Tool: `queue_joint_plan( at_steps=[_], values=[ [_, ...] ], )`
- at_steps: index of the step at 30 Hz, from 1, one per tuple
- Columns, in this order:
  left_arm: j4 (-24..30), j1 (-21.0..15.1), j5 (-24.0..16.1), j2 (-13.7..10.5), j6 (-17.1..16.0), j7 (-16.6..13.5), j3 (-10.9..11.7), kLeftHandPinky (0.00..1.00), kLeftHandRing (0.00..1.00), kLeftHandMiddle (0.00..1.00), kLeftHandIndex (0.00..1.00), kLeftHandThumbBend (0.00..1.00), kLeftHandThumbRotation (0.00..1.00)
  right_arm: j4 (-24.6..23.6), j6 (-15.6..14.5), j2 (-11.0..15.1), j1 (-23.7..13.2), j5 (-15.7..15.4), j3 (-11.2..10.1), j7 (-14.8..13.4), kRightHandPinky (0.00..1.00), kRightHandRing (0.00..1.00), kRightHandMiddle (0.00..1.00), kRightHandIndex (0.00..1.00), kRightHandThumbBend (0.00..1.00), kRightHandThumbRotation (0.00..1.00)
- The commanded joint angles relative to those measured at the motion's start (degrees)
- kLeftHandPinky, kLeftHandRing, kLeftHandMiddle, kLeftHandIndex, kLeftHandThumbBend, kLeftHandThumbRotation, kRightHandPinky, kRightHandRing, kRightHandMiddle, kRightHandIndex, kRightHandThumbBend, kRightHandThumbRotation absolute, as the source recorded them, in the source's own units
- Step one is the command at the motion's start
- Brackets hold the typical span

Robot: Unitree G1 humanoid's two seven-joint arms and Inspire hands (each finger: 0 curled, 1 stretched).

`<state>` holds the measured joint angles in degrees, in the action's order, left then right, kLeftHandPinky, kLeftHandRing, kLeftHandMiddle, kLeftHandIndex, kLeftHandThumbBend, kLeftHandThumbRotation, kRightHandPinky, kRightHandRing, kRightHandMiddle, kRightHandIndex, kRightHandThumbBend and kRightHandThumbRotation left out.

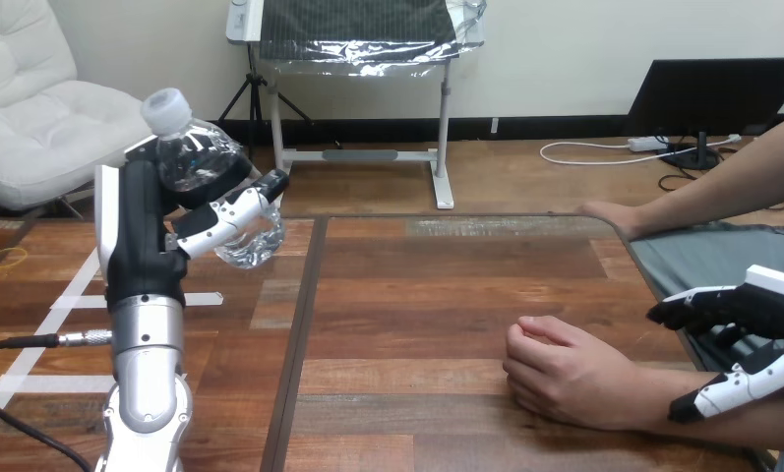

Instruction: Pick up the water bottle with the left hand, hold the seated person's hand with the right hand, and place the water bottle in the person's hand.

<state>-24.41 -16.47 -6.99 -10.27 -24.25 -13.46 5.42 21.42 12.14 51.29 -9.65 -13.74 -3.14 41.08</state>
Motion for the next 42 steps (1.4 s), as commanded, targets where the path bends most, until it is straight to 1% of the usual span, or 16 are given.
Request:
queue_joint_plan(
  at_steps=[1, 9, 18, 29, 38, 42],
  values=[
    [1.72, -4.68, 0.8, 0.2, -0.54, 0.26, 0.57, 0.25, 0.3, 0.36, 0.41, 0.57, 0.0, -0.76, 1.1, 0.7, -1.75, 0.22, 1.61, 0.96, 0.83, 0.88, 0.88, 0.86, 1.0, 0.28],
    [1.92, -4.65, 1.09, 0.36, -0.4, 0.57, 0.77, 0.25, 0.3, 0.36, 0.41, 0.57, 0.0, -0.23, 1.43, -0.25, -1.9, -0.23, 2.85, 0.75, 0.82, 0.9, 0.9, 0.86, 1.0, 0.28],
    [2.14, -4.54, 1.23, 0.35, -0.25, 0.78, 0.97, 0.26, 0.3, 0.36, 0.41, 0.57, 0.0, 1.29, 2.07, -1.09, -2.82, -1.32, 4.47, 0.0, 0.83, 0.92, 0.92, 0.87, 1.0, 0.25],
    [2.2, -4.57, 1.0, 0.27, -0.33, 0.54, 1.14, 0.26, 0.3, 0.36, 0.41, 0.57, 0.0, 3.21, 2.72, -1.84, -4.02, -2.54, 6.37, -0.92, 0.78, 0.9, 0.91, 0.86, 1.0, 0.21],
    [2.46, -4.52, 1.59, 0.4, -0.25, 0.85, 1.33, 0.25, 0.3, 0.36, 0.41, 0.57, 0.0, 5.76, 4.72, -2.25, -5.44, -4.09, 8.44, -2.37, 0.73, 0.85, 0.87, 0.84, 1.0, 0.17],
    [2.34, -4.54, 1.56, 0.38, -0.47, 0.79, 1.34, 0.25, 0.3, 0.36, 0.41, 0.57, 0.0, 6.41, 4.15, -2.42, -5.96, -4.63, 9.13, -2.68, 0.72, 0.83, 0.86, 0.83, 1.0, 0.15]
  ],
)
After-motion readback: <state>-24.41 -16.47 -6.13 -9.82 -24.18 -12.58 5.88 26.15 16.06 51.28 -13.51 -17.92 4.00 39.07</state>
